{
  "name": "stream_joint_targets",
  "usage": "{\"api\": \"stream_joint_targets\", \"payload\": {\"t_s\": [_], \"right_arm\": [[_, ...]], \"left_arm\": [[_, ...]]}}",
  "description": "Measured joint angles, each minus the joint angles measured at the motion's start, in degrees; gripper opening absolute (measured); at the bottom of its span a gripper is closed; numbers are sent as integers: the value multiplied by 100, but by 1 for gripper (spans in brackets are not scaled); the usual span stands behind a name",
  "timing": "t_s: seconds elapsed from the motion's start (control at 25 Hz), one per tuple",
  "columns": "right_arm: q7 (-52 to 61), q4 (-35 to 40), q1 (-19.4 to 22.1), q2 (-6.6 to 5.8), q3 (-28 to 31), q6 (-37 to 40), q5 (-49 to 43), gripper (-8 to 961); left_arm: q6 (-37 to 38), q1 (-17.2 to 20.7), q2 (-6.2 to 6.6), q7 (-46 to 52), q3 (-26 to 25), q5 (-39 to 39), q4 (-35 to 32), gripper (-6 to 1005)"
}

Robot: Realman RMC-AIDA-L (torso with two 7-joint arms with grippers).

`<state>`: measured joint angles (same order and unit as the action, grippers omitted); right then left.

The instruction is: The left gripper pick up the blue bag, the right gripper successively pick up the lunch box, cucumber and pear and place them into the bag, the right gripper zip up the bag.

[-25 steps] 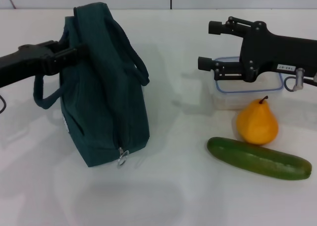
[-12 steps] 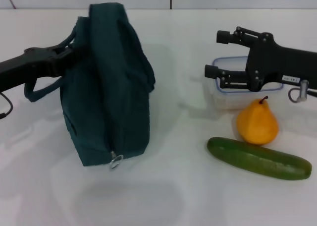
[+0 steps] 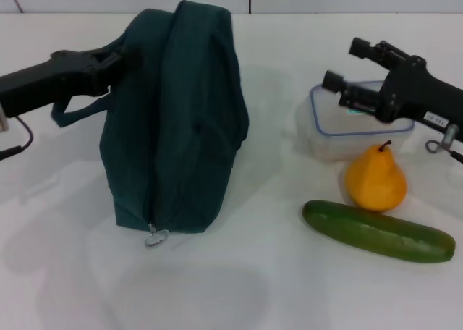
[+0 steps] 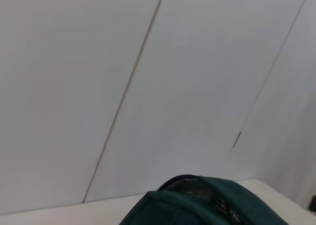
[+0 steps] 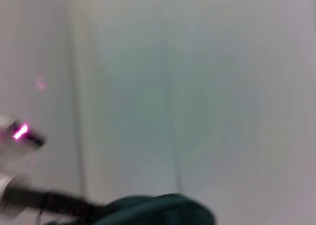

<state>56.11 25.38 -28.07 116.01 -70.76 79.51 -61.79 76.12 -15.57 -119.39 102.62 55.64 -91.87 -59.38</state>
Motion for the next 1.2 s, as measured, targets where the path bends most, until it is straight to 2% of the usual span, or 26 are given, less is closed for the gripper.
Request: {"api": "stream_joint_targets", "payload": {"t_s": [0.08, 0.24, 0.4, 0.68, 1.2], "right_arm": [[1, -802, -92, 18, -14, -4, 931, 852], [197, -1817, -110, 23, -32, 73, 2229, 852], [614, -2735, -54, 22, 91, 273, 3077, 852], [1407, -3023, 124, 18, 311, 318, 3123, 851], [2677, -3071, 36, 17, 373, -337, 2514, 851]], "left_arm": [[3, -76, 3, -4, 22, 0, 32, 47], [109, -197, 9, -61, 65, -31, 40, 47], [339, -269, 17, -235, 69, -144, 47, 47], [408, -343, 85, -258, 78, -471, 6, 46], [527, -403, 47, -597, 78, -613, 35, 45]]}}
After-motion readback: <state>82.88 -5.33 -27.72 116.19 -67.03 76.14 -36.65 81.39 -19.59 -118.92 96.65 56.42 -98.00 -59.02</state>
